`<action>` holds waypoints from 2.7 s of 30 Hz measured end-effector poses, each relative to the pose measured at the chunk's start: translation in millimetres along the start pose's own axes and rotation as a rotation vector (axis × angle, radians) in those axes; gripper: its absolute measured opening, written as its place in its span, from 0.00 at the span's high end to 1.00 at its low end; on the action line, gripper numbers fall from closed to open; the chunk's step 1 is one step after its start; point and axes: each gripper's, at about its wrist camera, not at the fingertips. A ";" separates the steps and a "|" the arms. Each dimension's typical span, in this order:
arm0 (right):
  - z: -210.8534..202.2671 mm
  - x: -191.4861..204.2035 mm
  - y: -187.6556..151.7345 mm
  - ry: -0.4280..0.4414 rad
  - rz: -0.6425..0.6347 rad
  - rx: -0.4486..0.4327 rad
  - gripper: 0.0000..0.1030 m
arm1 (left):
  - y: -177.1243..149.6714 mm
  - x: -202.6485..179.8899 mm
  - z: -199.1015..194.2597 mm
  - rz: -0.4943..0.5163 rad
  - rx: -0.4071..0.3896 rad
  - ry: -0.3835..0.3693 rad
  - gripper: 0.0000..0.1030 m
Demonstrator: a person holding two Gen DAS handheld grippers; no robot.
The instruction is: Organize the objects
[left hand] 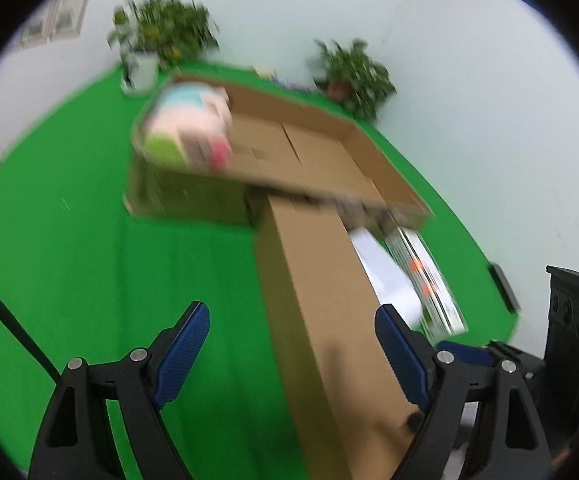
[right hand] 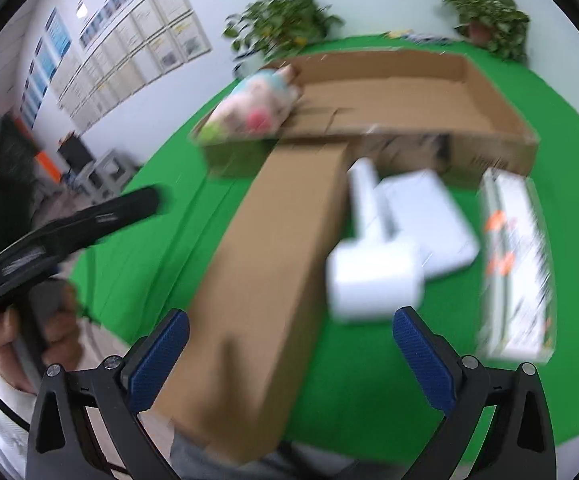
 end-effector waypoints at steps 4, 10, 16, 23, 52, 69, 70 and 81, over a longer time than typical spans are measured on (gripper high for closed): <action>-2.3 24.2 -28.1 -0.068 -0.065 0.023 0.01 | -22.0 -5.7 7.5 0.004 0.045 -0.053 0.19; -6.6 44.4 -32.1 -0.139 -0.163 -0.021 0.01 | -44.3 -11.4 16.6 -0.020 0.106 -0.082 0.20; 1.6 56.1 -38.5 -0.097 -0.167 0.034 0.01 | -51.1 -18.0 18.7 -0.001 0.130 -0.107 0.22; 5.5 54.1 -45.9 -0.079 -0.178 0.023 0.12 | -52.8 -13.7 16.1 -0.023 0.118 -0.110 0.23; 29.2 19.5 -42.6 0.565 0.197 0.061 0.02 | -33.8 -21.3 -24.6 0.083 0.098 0.297 0.37; -44.4 -72.6 -39.5 0.395 0.220 -0.129 0.01 | -28.2 -114.0 3.0 0.299 0.112 0.142 0.58; -51.5 -74.5 -44.1 0.379 0.219 -0.137 0.01 | -27.2 -111.8 -0.3 0.291 0.100 0.147 0.58; -40.9 -41.2 -40.7 0.057 0.057 -0.092 0.50 | -44.2 -38.8 3.7 0.130 0.148 0.206 0.74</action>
Point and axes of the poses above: each gripper's, at about its wrist camera, not at the fingertips, and z roughly the way its jaws point, x to its left, y to its top, and after that the axes turned 9 degrees about -x, right-handed
